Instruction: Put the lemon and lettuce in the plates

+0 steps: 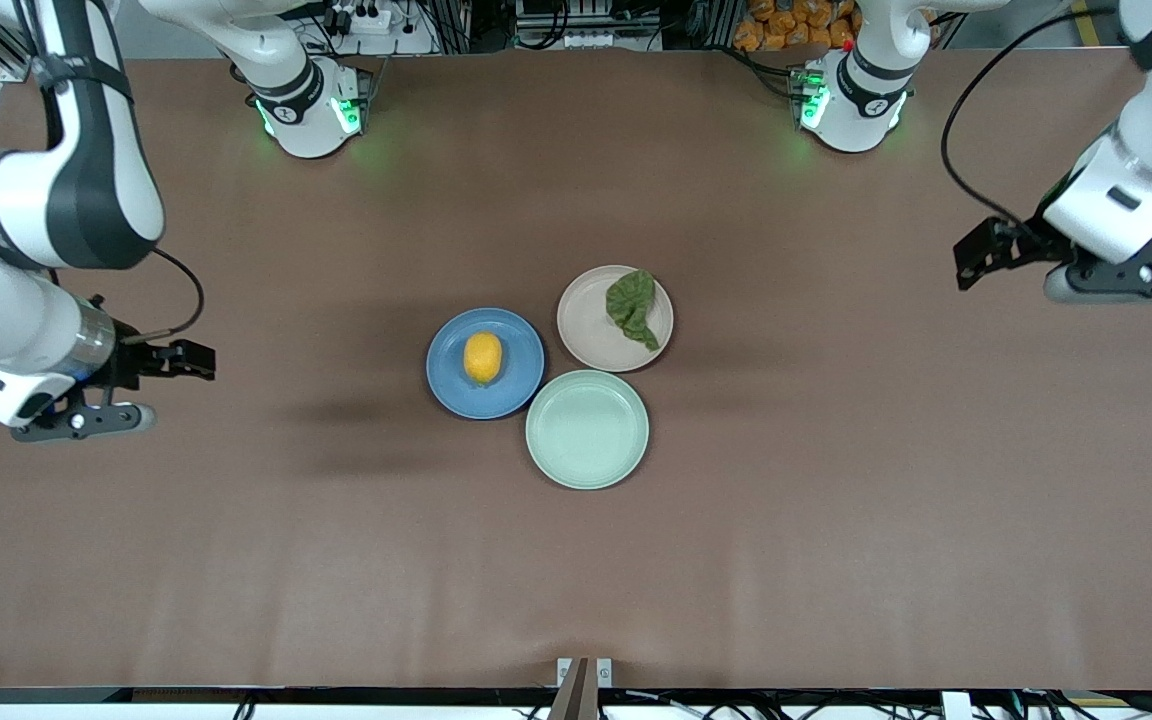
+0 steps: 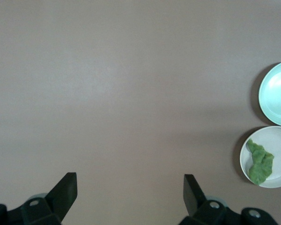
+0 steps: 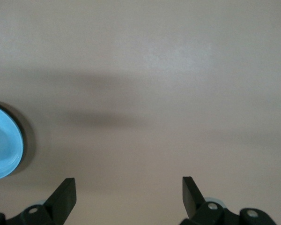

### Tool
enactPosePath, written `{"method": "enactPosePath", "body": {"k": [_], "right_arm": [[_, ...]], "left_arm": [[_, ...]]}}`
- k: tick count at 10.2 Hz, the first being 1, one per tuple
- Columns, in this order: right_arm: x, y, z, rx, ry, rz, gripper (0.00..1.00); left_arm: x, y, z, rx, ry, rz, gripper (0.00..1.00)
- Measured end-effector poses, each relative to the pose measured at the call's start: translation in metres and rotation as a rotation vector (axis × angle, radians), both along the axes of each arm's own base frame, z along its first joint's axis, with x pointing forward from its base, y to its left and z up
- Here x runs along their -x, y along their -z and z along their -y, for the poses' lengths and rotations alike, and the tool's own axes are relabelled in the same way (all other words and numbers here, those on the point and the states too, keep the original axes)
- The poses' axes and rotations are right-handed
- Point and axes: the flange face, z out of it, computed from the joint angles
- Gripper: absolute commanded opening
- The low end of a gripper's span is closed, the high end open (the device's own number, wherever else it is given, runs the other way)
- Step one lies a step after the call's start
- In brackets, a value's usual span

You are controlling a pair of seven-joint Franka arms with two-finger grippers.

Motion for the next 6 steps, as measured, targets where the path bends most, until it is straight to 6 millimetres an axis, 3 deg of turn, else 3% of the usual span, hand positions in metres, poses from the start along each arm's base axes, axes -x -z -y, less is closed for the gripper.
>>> {"method": "enactPosePath", "body": {"k": [3,6], "right_arm": [[0.016,-0.036,0.019,-0.006,0.030,0.007,1.00],[0.041,-0.083,0.046,-0.014,0.075,0.031,1.00]], "left_arm": [[0.013,-0.033,0.014,-0.004,0.031,-0.012,1.00],[0.020,-0.036,0.032,-0.015,0.066,-0.037,1.00]]}}
